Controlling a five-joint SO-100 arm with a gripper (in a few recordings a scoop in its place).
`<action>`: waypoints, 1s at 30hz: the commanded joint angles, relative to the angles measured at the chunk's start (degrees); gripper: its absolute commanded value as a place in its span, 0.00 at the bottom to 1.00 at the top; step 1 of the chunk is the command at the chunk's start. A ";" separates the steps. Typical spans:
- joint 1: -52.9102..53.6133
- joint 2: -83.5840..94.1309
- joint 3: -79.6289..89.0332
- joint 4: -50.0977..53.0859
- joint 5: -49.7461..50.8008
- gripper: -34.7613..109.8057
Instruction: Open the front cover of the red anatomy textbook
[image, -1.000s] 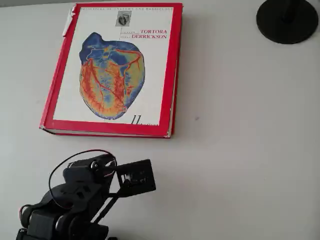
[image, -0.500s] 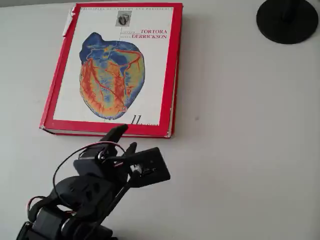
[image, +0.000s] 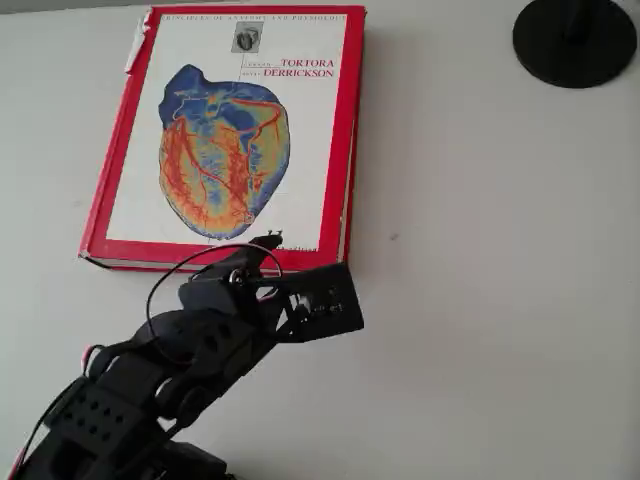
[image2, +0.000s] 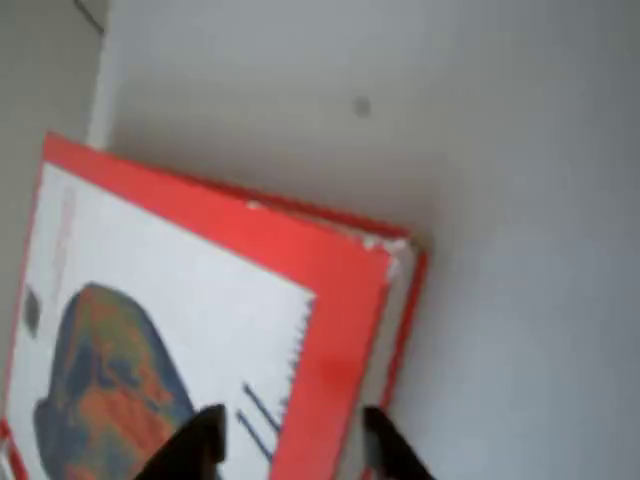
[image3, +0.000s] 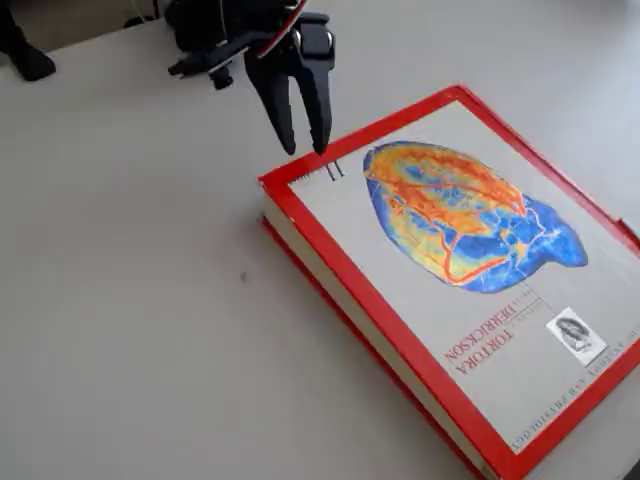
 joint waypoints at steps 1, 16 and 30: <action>0.79 -4.92 -5.89 -1.58 0.62 0.37; 1.41 -12.13 -6.77 -12.83 0.35 0.38; 0.18 -14.06 -11.69 -11.78 -0.18 0.38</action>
